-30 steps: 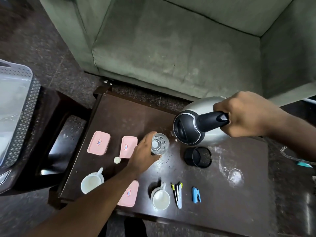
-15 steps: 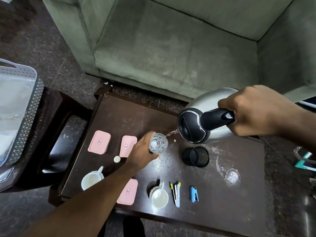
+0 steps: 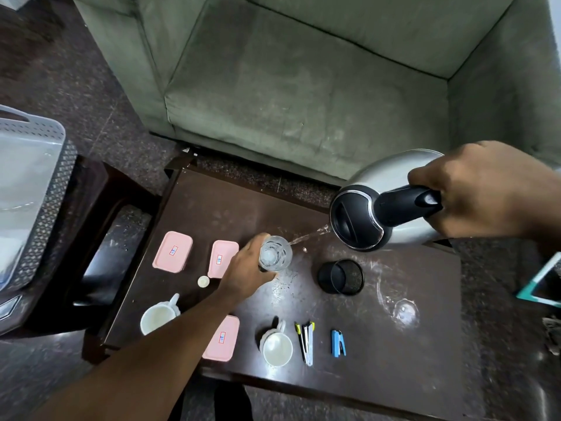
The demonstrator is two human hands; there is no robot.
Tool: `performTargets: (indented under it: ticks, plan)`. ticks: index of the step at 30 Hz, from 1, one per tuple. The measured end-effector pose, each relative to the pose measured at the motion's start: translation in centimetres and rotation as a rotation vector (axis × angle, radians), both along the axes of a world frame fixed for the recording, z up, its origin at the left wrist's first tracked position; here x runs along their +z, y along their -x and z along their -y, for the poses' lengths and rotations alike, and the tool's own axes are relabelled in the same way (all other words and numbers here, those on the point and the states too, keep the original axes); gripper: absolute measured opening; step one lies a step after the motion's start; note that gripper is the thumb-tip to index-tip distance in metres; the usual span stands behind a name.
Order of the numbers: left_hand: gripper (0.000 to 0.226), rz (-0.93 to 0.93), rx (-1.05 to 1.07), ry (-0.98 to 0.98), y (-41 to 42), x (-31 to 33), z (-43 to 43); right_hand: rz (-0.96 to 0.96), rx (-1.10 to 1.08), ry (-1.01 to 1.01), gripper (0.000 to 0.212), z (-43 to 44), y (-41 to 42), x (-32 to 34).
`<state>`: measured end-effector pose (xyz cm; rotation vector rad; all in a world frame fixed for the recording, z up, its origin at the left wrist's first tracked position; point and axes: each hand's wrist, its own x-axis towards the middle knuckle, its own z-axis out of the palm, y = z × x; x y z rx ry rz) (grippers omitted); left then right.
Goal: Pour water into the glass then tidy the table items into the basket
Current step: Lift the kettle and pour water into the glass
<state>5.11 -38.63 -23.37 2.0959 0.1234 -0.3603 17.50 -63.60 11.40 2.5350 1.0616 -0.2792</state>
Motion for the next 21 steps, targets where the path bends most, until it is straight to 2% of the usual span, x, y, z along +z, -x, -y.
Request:
performTargets:
  ticks: [2, 6, 21]
  plan:
    - [0.088, 0.004, 0.004, -0.002, 0.0, 0.0, 0.0, 0.002, 0.009, -0.028, 0.027, 0.2, 0.0, 0.6]
    - [0.087, 0.016, 0.007, -0.012, 0.1, 0.0, -0.2, 0.048, 0.027, -0.05, 0.013, 0.5, 0.0, 1.1]
    - [0.087, -0.011, -0.01, -0.033, 0.2, 0.3, 0.1, 0.15, 0.031, 0.002, 0.016, 1.7, 0.4, 2.2]
